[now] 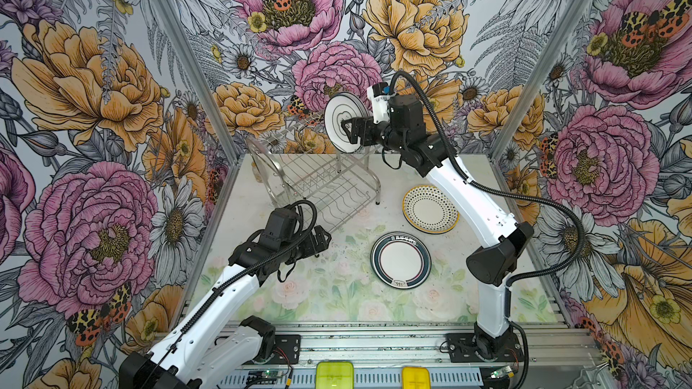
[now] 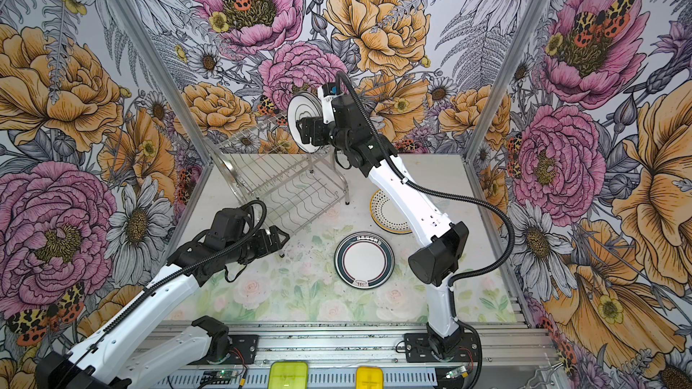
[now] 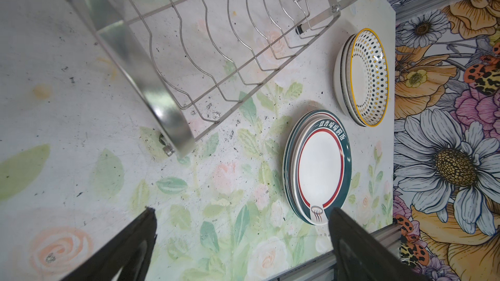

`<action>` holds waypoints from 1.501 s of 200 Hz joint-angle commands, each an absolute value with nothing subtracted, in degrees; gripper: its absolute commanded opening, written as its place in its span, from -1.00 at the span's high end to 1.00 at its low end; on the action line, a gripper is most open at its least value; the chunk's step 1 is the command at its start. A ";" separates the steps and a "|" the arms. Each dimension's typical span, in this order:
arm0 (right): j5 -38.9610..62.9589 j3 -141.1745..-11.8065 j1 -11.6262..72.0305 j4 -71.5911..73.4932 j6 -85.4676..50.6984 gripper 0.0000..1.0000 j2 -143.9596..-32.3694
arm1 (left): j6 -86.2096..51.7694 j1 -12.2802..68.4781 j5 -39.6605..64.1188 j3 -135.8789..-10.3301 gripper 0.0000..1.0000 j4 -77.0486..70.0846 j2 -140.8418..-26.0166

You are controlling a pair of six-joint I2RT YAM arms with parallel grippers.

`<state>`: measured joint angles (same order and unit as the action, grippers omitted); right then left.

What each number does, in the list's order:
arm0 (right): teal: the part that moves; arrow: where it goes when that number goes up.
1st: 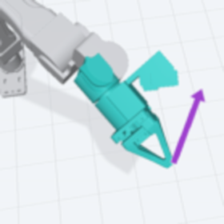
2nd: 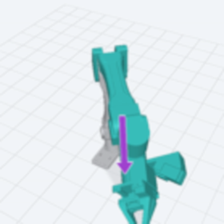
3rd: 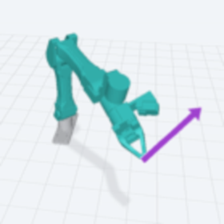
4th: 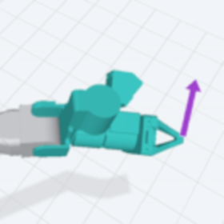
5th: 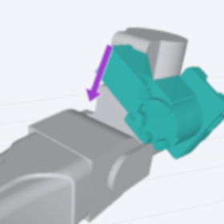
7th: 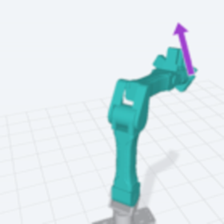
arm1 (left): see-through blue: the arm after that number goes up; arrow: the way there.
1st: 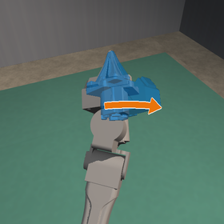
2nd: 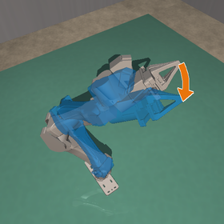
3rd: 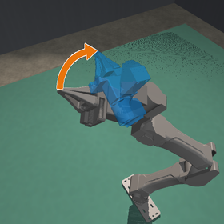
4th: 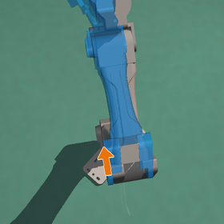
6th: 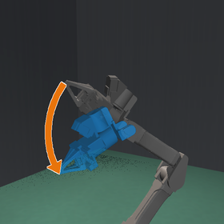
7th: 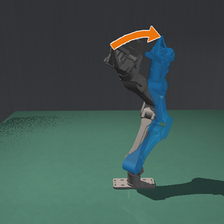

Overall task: Unload the plates from the dish rack
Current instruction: Pick up the plate from the dish rack.

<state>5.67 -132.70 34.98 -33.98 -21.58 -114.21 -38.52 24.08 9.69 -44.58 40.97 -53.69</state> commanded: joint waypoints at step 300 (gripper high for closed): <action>-7.04 -138.13 38.79 -33.40 -10.35 0.92 -121.39 | -36.29 20.69 12.11 -43.09 -0.98 41.31 -52.71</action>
